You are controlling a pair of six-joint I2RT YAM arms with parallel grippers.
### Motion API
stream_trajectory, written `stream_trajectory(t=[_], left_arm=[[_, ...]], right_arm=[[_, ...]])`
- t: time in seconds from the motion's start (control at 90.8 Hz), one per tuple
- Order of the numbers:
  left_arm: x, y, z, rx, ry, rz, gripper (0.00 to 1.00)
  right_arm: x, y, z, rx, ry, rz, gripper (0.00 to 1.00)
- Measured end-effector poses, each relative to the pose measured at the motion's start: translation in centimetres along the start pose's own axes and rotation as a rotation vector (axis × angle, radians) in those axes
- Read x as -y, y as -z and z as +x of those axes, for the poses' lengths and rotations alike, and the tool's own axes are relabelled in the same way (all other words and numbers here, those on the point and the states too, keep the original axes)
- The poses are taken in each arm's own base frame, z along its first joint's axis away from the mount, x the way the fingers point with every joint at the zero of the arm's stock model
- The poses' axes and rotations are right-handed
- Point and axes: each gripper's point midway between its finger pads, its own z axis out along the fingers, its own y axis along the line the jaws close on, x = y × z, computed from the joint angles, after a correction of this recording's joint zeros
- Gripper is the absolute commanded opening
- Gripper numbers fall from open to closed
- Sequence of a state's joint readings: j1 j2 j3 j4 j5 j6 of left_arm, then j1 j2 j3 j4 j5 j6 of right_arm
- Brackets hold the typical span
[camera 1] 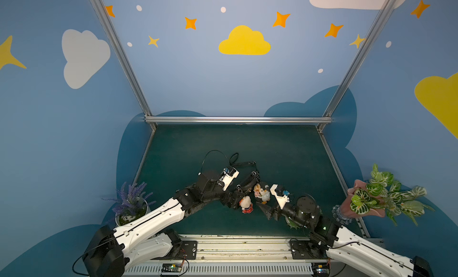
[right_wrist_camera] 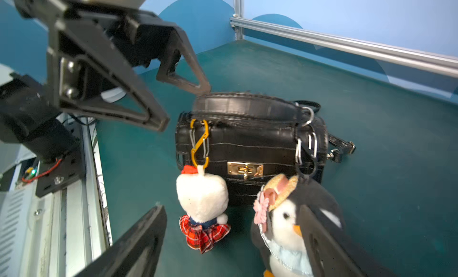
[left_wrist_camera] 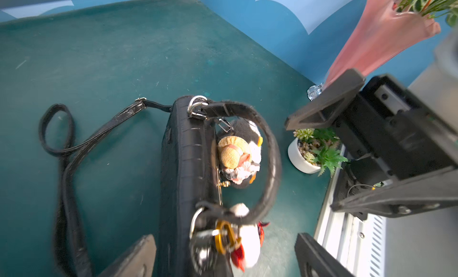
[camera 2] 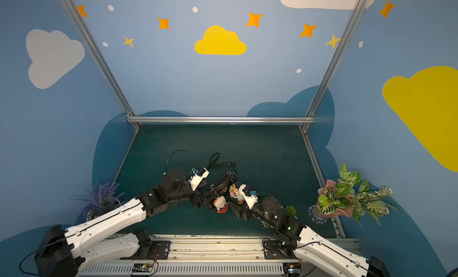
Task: Remove the decoration from the bag
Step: Remove the decoration item from the bag.
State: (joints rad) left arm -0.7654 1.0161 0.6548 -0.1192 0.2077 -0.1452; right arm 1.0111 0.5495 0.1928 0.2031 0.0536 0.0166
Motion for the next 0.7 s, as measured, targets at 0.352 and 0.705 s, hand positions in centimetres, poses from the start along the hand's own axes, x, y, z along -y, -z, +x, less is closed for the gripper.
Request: stream_trajectory(t=[0.352, 0.705], left_arm=[[-2.2, 1.8, 0.7, -0.049, 0.158, 0.016, 0.75], [-2.3, 0.8, 2.7, -0.108, 0.217, 0.047, 0.63]], right_arm=[[-1.7, -2.7, 0.7, -0.023, 0.159, 0.075, 0.7], [-1.5, -6.2, 0.6, -0.051, 0.096, 0.158, 0.57]])
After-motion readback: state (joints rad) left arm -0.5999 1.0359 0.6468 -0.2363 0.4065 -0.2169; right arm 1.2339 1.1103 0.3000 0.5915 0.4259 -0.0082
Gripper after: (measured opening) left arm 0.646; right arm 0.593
